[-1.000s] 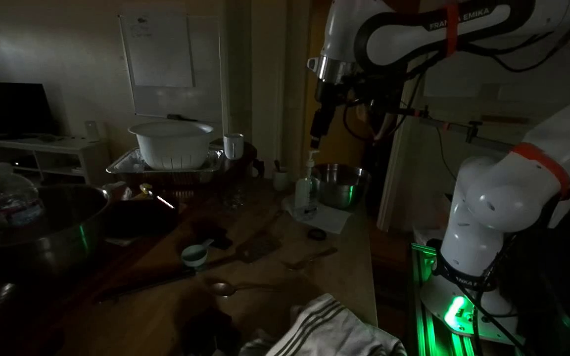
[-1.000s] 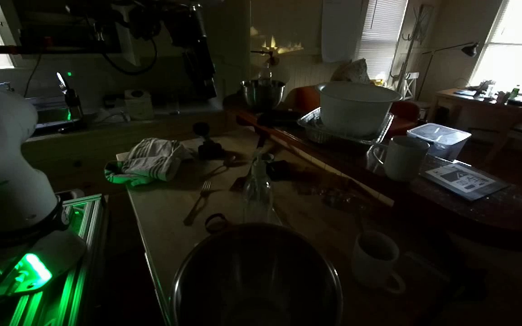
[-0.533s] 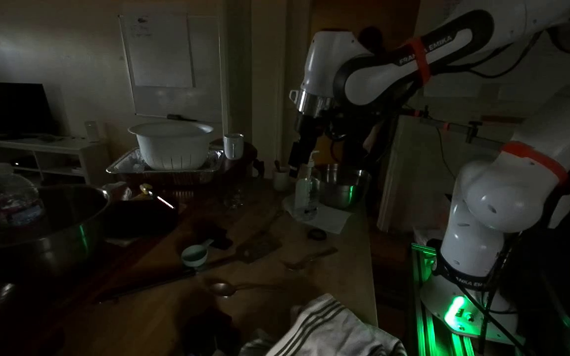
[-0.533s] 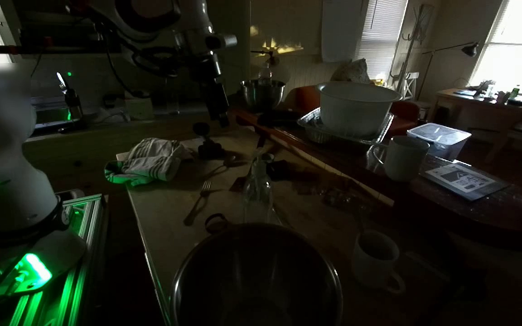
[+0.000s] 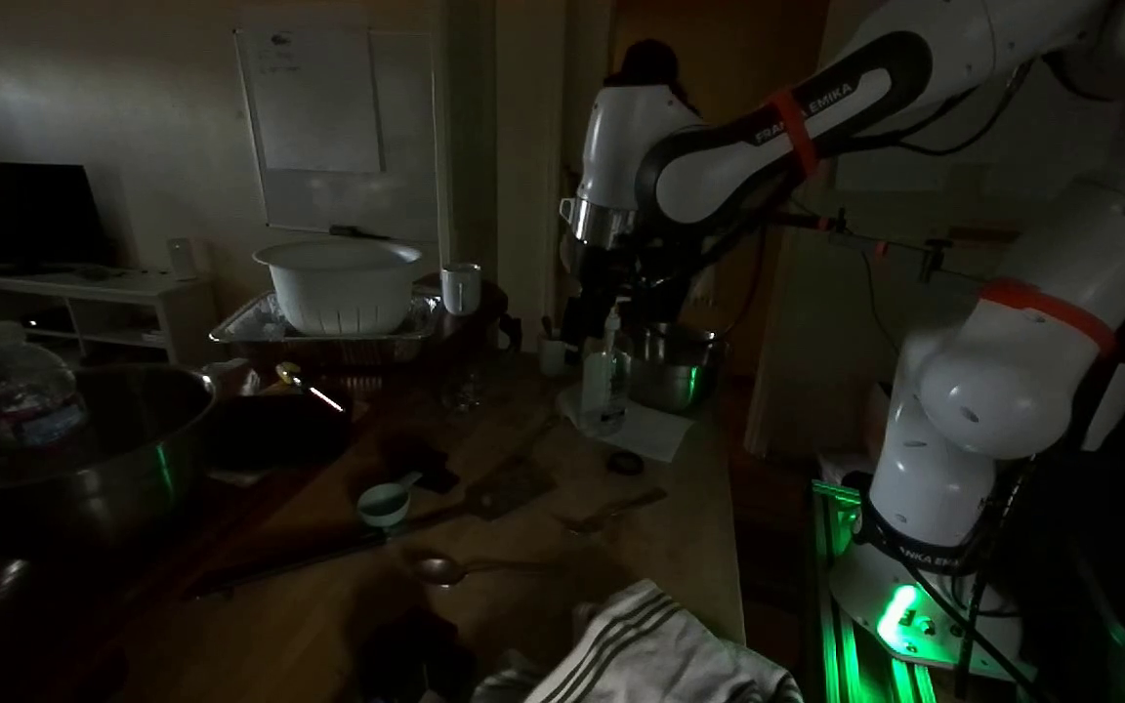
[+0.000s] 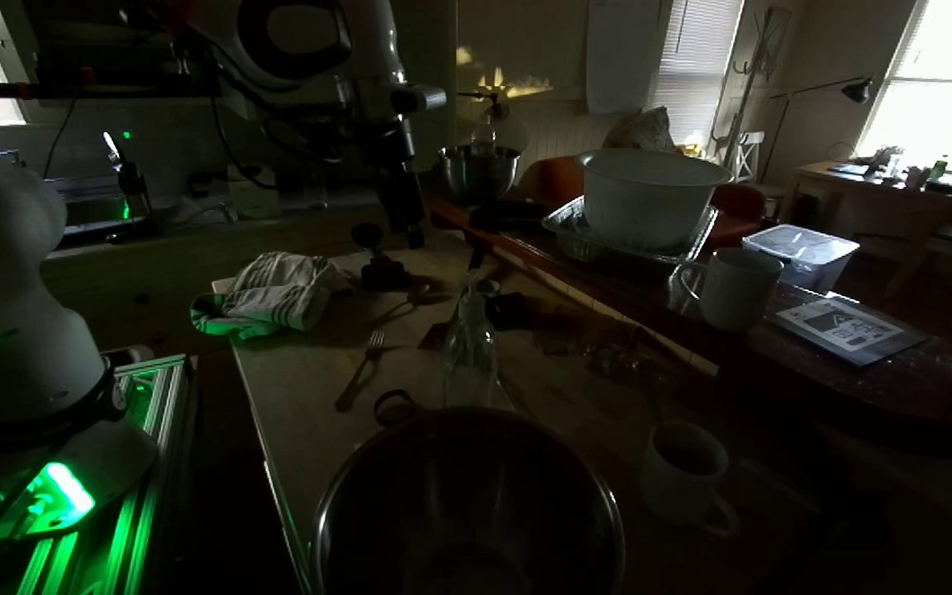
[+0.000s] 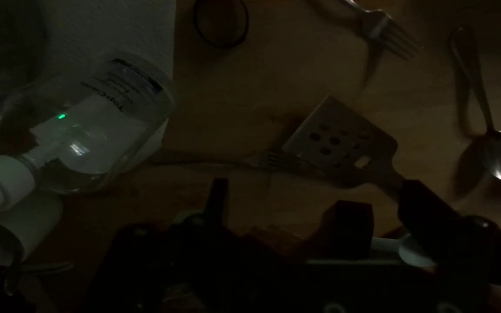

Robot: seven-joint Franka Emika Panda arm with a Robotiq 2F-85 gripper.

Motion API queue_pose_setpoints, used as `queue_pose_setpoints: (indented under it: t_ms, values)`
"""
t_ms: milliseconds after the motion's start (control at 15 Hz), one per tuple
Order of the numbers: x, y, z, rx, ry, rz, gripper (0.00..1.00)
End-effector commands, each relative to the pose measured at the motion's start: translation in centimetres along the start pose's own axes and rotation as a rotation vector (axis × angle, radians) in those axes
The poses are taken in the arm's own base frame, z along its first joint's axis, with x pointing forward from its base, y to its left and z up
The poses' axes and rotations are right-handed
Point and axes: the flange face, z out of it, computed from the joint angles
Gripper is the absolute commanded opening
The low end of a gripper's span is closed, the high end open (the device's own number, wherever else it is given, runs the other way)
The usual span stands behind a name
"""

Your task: Put the blue object inside the dish

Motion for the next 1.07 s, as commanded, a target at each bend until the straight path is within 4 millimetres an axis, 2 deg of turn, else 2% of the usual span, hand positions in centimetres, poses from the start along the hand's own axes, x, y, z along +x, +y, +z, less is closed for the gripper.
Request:
queue_pose_setpoints:
  t_ms: [0,267,333,467,533,600,667,867,1000]
  values:
    - [1.7,-0.8,3.4,0.001,0.034,0.008,1.00]
    - [4.6,-2.7,9.3,-0.005,0.077,-0.020,1.00]
    - [5.2,-3.2,11.2,-0.005,0.071,-0.023,1.00]
    - [6.1,-3.4,13.5,-0.056,0.043,-0.008,1.00]
    - [4.4,-3.2,11.3,-0.024,0.058,-0.028,1.00]
    - [4.7,-3.3,12.4,-0.027,0.043,-0.025,1.00]
    - [4.8,-3.3,12.7,-0.025,0.038,-0.027,1.00]
    - [5.0,-3.1,11.7,-0.027,0.058,-0.025,1.00]
    - [6.1,-4.1,13.0,0.005,0.145,-0.003,1.00]
